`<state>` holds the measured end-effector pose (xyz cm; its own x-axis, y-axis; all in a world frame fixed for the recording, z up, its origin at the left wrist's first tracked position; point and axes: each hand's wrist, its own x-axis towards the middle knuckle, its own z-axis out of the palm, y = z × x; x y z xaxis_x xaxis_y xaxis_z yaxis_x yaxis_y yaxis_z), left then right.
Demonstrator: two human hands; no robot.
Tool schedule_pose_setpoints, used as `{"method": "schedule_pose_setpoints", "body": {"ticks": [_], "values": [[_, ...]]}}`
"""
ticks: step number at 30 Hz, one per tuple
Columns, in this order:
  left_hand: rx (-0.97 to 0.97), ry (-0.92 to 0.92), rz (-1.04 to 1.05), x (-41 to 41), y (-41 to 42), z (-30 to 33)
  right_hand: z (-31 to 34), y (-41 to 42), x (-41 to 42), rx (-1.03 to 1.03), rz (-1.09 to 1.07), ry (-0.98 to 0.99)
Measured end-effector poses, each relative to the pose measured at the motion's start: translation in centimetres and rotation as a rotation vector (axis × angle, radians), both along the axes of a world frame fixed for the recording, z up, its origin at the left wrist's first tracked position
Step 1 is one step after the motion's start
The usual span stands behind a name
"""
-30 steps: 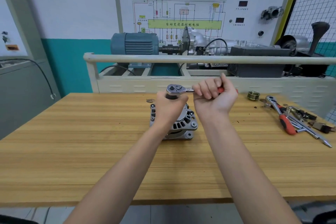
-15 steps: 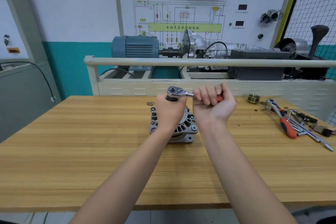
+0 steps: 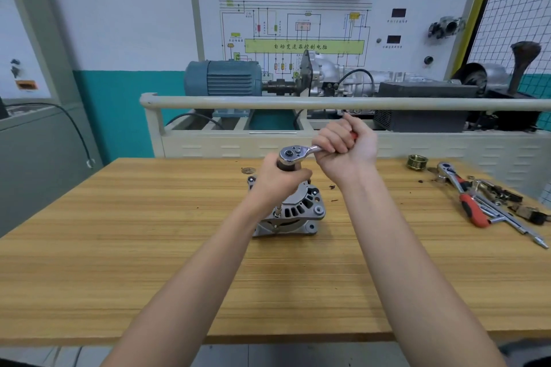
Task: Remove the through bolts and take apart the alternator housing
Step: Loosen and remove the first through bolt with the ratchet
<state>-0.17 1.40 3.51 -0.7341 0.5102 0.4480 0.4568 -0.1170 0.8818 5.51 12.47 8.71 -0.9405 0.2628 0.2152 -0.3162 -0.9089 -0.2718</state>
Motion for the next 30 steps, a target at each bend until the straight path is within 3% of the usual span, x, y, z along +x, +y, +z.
{"method": "schedule_pose_setpoints", "body": {"ticks": [3, 6, 9, 15, 18, 25, 27, 30], "values": [[0.224, -0.026, 0.239, 0.9, 1.5, -0.9, -1.6, -1.5, 1.4, -0.104, -0.214, 0.068], [0.284, -0.048, 0.343, 1.3, 2.4, -1.1, -2.3, -2.6, 2.4, -0.128, -0.343, 0.127], [0.213, -0.032, 0.238, 1.1, 1.7, -0.9, -1.6, -1.8, 2.0, -0.088, -0.283, 0.088], [-0.092, 0.043, -0.18, -0.5, -1.4, 0.5, 0.8, 0.0, -0.5, 0.074, 0.096, -0.021], [-0.04, 0.008, -0.09, -0.5, -0.7, 0.3, 0.6, -0.1, -0.5, 0.039, 0.059, -0.016], [0.352, -0.021, 0.312, 1.0, 2.2, -1.4, -2.6, -3.2, 2.6, -0.08, -0.327, 0.144], [0.299, -0.021, 0.264, 0.9, 2.0, -1.4, -2.4, -2.9, 2.7, -0.077, -0.321, 0.138], [0.07, 0.011, -0.003, 0.1, 0.0, -0.5, -1.2, -1.4, 1.7, -0.056, -0.173, 0.06]]}}
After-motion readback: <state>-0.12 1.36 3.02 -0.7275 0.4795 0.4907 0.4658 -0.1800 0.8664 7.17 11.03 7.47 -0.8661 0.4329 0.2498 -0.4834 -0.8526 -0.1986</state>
